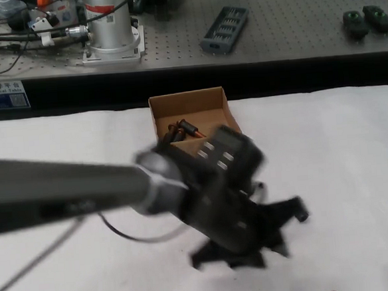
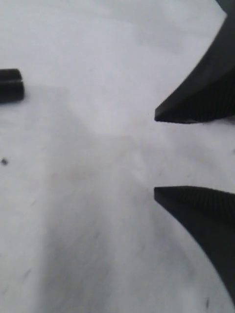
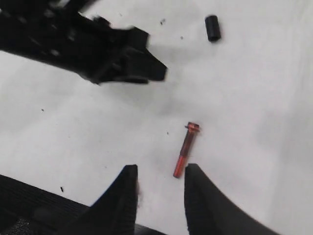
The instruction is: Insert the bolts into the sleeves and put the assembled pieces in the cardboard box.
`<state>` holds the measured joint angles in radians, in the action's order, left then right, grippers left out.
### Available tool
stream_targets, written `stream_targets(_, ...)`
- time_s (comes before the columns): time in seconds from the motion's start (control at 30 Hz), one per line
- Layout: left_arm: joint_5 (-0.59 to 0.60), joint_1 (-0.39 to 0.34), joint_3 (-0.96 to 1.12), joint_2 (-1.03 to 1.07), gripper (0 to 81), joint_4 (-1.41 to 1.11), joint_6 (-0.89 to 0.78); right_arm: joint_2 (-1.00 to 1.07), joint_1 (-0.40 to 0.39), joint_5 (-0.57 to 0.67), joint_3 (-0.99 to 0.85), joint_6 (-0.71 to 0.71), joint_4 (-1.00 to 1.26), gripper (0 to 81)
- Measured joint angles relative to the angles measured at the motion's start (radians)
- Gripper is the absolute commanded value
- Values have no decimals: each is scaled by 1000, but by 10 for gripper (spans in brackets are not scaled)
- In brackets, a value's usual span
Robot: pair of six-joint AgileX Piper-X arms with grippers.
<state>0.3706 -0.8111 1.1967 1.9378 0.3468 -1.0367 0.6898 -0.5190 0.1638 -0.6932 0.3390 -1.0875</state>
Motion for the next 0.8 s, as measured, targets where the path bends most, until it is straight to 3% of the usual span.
stream_targets(0.2, 0, 142, -2, -94, 270, 182, 382, 58, 0, -15, 163, 136, 106, 250)
stream_targets(0.33, -8, 233, -2, -149, 293, 288, 543, 136, 0, -12, 211, 194, 184, 265)
stream_targets(0.53, 62, 327, -2, -186, 339, 348, 610, 369, 0, -11, 229, 299, 379, 289)
stream_targets(0.8, 108, 354, 14, -214, 339, 353, 610, 598, -38, -24, 211, 369, 464, 289)
